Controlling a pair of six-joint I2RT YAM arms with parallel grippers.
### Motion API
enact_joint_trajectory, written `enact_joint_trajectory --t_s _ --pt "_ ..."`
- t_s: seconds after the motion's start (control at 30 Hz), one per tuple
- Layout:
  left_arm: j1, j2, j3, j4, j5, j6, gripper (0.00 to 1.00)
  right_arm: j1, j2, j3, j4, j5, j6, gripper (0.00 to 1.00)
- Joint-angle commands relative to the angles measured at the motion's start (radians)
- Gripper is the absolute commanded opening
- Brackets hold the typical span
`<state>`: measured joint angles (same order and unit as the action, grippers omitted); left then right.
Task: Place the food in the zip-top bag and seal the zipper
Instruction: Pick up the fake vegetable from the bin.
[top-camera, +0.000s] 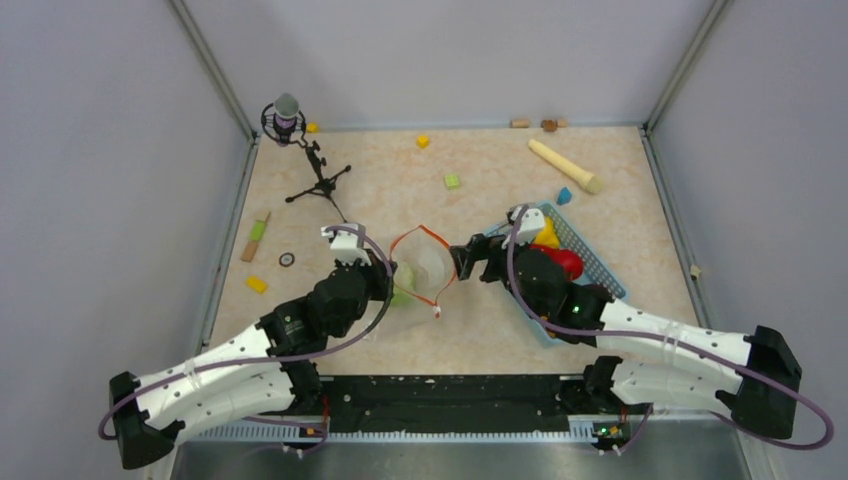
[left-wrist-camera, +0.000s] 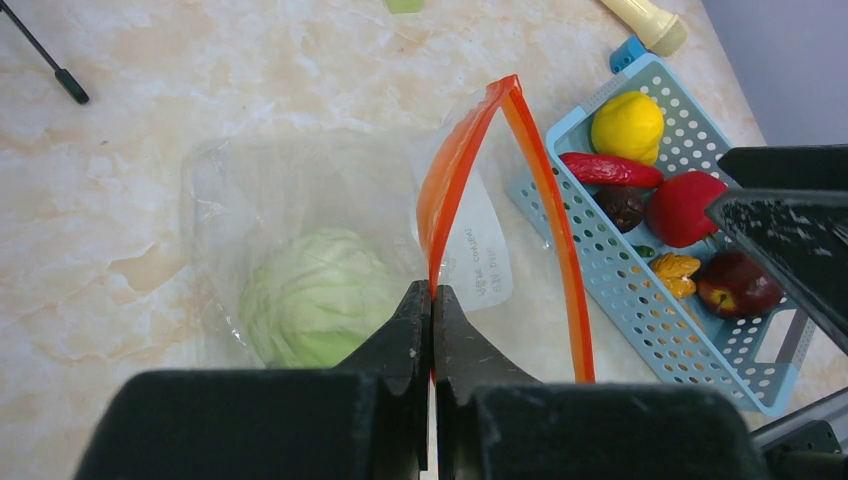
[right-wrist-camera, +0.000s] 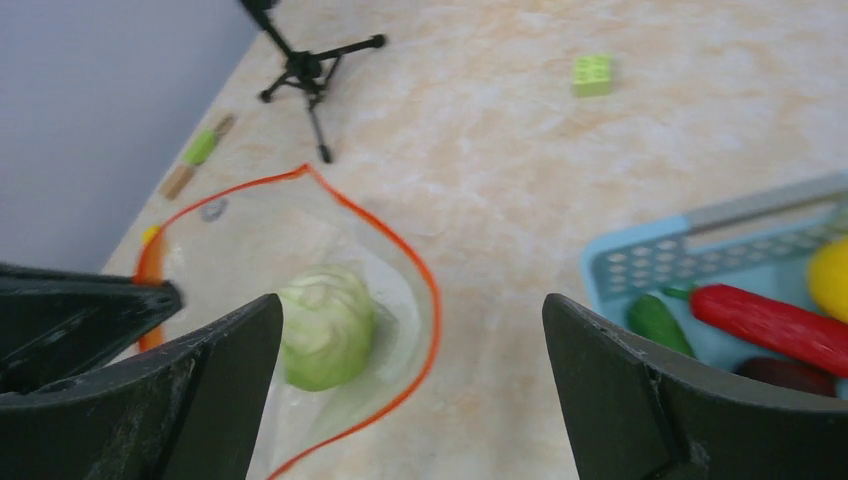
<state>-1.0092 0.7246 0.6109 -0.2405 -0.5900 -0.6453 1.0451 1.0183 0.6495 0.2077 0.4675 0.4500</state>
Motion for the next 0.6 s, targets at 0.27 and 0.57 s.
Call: enact_joint_trajectory --t_s 0.27,0.57 --pt "0.001 0.018 0.030 0.015 -0.026 0.002 0.00 -0.356 0.003 0.070 -0.672 0.363 0.325 0.99" --pt "0.004 0.040 0.039 0.009 -0.029 0.006 0.00 -0.553 0.121 0.044 -0.661 0.314 0.298 0.98"
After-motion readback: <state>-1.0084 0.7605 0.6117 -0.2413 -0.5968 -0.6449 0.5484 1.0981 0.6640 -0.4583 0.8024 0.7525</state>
